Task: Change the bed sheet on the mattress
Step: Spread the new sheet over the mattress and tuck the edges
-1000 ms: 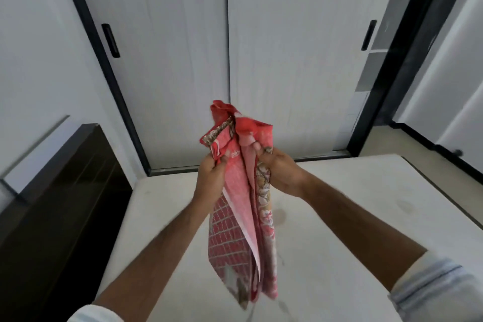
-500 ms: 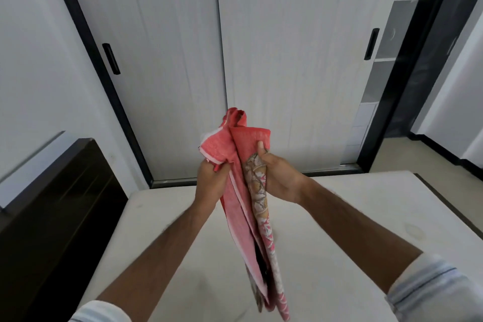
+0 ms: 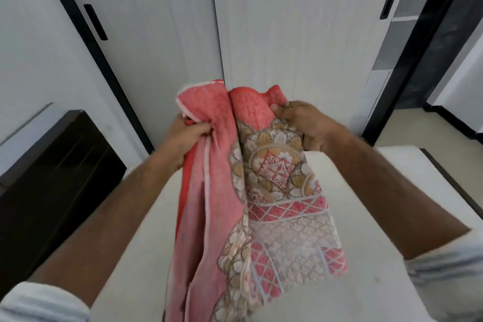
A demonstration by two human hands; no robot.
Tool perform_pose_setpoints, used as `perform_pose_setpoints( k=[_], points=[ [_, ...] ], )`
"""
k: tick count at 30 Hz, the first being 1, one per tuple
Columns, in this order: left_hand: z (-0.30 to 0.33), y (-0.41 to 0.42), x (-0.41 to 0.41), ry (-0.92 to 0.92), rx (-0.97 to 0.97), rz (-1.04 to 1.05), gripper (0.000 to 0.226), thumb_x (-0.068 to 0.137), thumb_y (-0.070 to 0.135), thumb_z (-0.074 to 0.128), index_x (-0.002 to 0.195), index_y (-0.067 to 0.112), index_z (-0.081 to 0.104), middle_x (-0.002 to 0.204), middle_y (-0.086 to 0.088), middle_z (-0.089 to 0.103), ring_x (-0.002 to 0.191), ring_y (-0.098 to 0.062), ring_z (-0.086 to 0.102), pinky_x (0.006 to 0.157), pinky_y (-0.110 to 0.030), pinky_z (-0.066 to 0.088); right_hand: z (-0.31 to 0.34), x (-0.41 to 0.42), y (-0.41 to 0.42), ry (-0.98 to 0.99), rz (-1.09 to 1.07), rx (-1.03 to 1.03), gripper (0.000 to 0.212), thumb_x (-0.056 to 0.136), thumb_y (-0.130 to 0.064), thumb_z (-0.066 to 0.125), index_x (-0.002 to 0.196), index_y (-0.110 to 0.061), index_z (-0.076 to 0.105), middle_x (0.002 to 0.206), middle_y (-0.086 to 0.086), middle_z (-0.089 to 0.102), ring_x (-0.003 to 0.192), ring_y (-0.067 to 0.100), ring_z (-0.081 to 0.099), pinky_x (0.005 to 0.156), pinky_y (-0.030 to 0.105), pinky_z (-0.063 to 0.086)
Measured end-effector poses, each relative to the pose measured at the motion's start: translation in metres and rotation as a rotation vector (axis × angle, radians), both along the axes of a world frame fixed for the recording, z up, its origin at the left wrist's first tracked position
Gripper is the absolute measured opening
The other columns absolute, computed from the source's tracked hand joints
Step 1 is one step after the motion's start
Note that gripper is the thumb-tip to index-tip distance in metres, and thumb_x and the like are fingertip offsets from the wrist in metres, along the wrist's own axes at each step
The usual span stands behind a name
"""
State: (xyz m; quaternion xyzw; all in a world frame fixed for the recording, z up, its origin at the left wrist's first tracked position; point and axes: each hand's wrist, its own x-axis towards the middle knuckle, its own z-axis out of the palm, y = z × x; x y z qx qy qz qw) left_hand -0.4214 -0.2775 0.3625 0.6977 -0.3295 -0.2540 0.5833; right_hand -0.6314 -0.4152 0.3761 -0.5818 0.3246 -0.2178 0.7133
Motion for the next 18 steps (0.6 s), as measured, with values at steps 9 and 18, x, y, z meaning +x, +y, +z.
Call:
perform_pose_setpoints(
  k=[9,18],
  points=[
    [-0.105,0.019,0.188,-0.665,0.502,0.181,0.048,0.091,0.011,0.061,0.137,0.008,0.048,0.137,-0.020,0.052,0.125,-0.042,0.053,0.104,-0.053,0.044,-0.137,-0.022,-0.159,0.958,-0.507,-0.562,0.042,0.100,-0.022,0.054,0.136,-0.001,0.048,0.140,0.022,0.052,0.130,0.040,0.049,0.105,0.044,0.040],
    [-0.352,0.108,0.125,-0.698,0.788,-0.433,0.046,0.084,0.012,0.060,0.130,0.011,0.058,0.144,-0.013,0.051,0.131,-0.032,0.054,0.102,-0.051,0.047,-0.390,0.005,0.024,1.049,0.269,-0.400,0.051,0.098,-0.020,0.061,0.144,-0.004,0.046,0.148,0.017,0.045,0.137,0.031,0.044,0.112,0.036,0.035]
  ],
)
